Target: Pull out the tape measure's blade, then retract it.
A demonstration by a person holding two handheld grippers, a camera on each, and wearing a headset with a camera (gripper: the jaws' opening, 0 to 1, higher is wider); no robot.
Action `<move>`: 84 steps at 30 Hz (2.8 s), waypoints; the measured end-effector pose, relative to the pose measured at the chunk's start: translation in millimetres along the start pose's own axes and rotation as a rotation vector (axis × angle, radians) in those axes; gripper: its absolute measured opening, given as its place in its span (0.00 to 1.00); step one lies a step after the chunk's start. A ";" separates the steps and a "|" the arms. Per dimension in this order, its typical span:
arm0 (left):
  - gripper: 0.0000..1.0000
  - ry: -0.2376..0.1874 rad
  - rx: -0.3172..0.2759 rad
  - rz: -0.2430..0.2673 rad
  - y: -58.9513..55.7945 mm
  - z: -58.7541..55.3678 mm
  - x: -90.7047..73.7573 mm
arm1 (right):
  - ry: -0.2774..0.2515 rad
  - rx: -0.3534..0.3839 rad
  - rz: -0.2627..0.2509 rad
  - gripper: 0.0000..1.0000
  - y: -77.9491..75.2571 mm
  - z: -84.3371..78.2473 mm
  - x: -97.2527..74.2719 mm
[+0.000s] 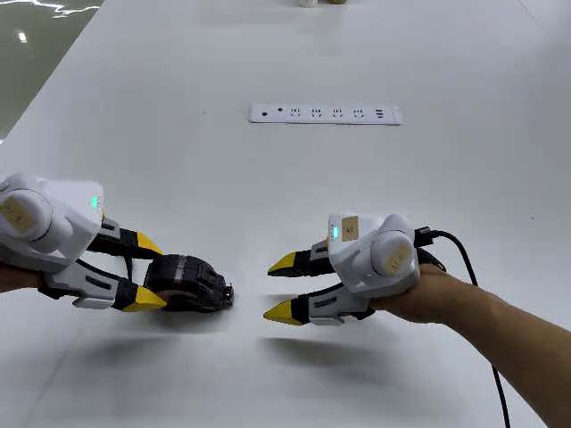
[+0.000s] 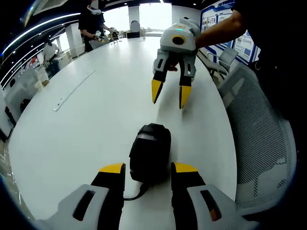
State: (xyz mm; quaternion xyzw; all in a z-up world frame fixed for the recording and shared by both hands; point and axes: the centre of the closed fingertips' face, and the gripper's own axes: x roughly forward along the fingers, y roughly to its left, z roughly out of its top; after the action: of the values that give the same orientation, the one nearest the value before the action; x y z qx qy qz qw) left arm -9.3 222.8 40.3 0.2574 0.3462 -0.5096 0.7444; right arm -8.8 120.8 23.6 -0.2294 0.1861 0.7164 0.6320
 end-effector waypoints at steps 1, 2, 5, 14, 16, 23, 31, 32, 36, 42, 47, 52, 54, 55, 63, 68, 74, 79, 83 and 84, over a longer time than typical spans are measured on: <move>0.32 0.006 0.004 -0.006 -0.3 -0.6 0.9 | 0.002 -0.006 0.005 0.28 -0.2 0.6 2.0; 0.31 0.014 0.011 -0.017 -1.1 -1.7 2.1 | 0.005 -0.010 0.010 0.28 -1.0 1.3 5.3; 0.29 0.029 0.024 -0.031 -1.9 -3.2 4.6 | 0.005 -0.014 0.021 0.27 -2.5 4.3 12.1; 0.25 0.045 0.048 -0.046 -0.5 -6.4 6.9 | 0.021 -0.025 0.043 0.21 -6.6 6.5 30.8; 0.24 0.044 0.043 -0.047 -0.7 -6.3 6.9 | 0.021 -0.024 0.048 0.20 -7.6 7.5 34.8; 0.23 0.044 0.044 -0.046 0.0 -6.8 7.0 | 0.039 -0.028 0.068 0.15 -6.6 4.0 46.7; 0.23 0.045 0.045 -0.046 -0.1 -6.8 7.0 | 0.055 -0.032 0.073 0.12 -7.3 1.0 55.1; 0.23 0.045 0.044 -0.046 0.0 -6.8 7.1 | 0.056 -0.034 0.072 0.12 -7.6 1.2 56.0; 0.23 0.043 0.040 -0.044 0.0 -6.7 7.2 | 0.066 -0.044 0.071 0.12 -7.4 0.4 58.3; 0.23 0.037 0.030 -0.041 -0.1 -6.4 7.3 | 0.072 -0.061 0.066 0.10 -8.0 -0.1 57.5; 0.23 0.037 0.030 -0.043 -0.4 -6.7 7.1 | 0.079 -0.063 0.065 0.08 -7.8 -0.2 57.4; 0.23 0.036 0.028 -0.047 -0.9 -6.7 7.0 | 0.086 -0.069 0.064 0.07 -6.7 -0.3 56.9; 0.23 0.037 0.030 -0.047 -1.0 -6.6 6.9 | 0.087 -0.070 0.064 0.07 -6.8 -0.5 56.9; 0.23 0.037 0.031 -0.047 -1.0 -6.6 6.9 | 0.088 -0.071 0.065 0.07 -6.7 -0.6 56.8; 0.23 0.039 0.028 -0.047 -0.7 -6.7 7.0 | 0.093 -0.083 0.071 0.07 -6.6 -2.0 53.8; 0.23 0.039 0.022 -0.046 -0.8 -6.7 7.2 | 0.098 -0.091 0.069 0.07 -7.6 -4.5 50.5; 0.23 0.040 0.020 -0.044 -0.4 -6.7 7.6 | 0.102 -0.095 0.069 0.07 -8.6 -6.8 47.1; 0.23 0.038 0.016 -0.042 -0.3 -6.4 7.9 | 0.105 -0.098 0.068 0.07 -9.0 -8.6 44.1; 0.23 0.034 0.010 -0.041 -0.2 -6.3 8.0 | 0.108 -0.099 0.066 0.07 -9.6 -11.0 40.6; 0.23 0.034 0.009 -0.041 -0.3 -6.3 8.1 | 0.110 -0.098 0.066 0.07 -9.6 -11.6 39.6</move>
State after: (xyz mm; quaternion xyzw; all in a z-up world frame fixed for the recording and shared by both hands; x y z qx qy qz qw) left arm -9.3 222.7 30.1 0.2621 0.3616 -0.5218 0.7268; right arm -2.0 148.2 -8.1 -0.2929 0.1925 0.7314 0.5850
